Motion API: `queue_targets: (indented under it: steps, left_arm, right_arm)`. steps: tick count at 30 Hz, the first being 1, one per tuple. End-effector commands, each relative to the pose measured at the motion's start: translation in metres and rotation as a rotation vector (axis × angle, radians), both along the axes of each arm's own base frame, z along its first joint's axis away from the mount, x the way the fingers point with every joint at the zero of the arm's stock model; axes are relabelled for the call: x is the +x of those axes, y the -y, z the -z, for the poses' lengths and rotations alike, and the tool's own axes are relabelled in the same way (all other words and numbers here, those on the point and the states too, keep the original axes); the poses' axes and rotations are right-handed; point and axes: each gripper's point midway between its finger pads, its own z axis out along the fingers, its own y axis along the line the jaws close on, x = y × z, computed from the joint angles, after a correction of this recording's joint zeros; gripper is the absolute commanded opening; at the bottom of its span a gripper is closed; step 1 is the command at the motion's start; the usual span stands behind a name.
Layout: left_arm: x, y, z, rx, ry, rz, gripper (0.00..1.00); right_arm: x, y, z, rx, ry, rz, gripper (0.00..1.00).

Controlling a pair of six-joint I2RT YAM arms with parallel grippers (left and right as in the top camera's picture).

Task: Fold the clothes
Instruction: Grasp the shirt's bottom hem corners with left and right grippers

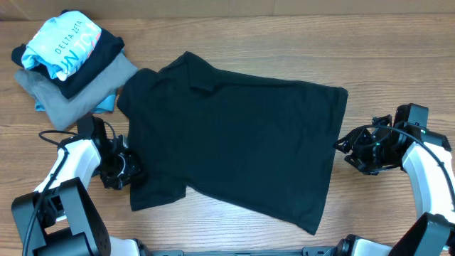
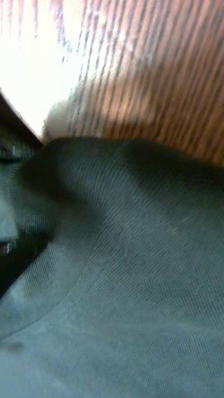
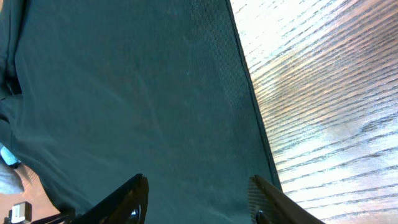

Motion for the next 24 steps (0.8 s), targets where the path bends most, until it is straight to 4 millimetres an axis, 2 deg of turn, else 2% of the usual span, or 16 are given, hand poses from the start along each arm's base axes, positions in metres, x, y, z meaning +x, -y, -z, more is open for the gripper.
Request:
queue_targets:
  steps: [1,7,8,12,17,21,24]
  left_arm:
    - [-0.019,0.002,0.011,0.009,-0.081,0.005,0.56]
    - [-0.037,-0.001,0.009,0.035,-0.167,-0.027,0.64]
    - [-0.037,-0.002,0.009,0.044,-0.171,-0.037,0.61]
    - [-0.038,-0.006,0.01,0.069,-0.181,-0.06,0.37]
    - [-0.033,-0.007,0.011,0.074,-0.158,-0.057,0.24]
    - [-0.031,-0.004,0.01,0.055,-0.149,-0.053,0.04]
    - [-0.025,0.006,0.0,-0.019,-0.132,-0.04,0.04]
  right_arm:
    - [0.001,-0.001,-0.004,-0.006,0.019,-0.009,0.55]
    - [0.001,-0.001,-0.004,-0.005,0.015,-0.008,0.55]
    - [0.001,-0.001,-0.004,-0.005,0.015,-0.008,0.55]
    - [0.0,-0.002,-0.004,-0.003,0.011,-0.009,0.55]
    - [0.001,-0.001,-0.004,-0.005,0.016,-0.009,0.55]
    - [0.001,-0.001,-0.004,-0.005,0.015,-0.008,0.55]
    - [0.0,-0.001,-0.004,-0.004,0.009,-0.004,0.55]
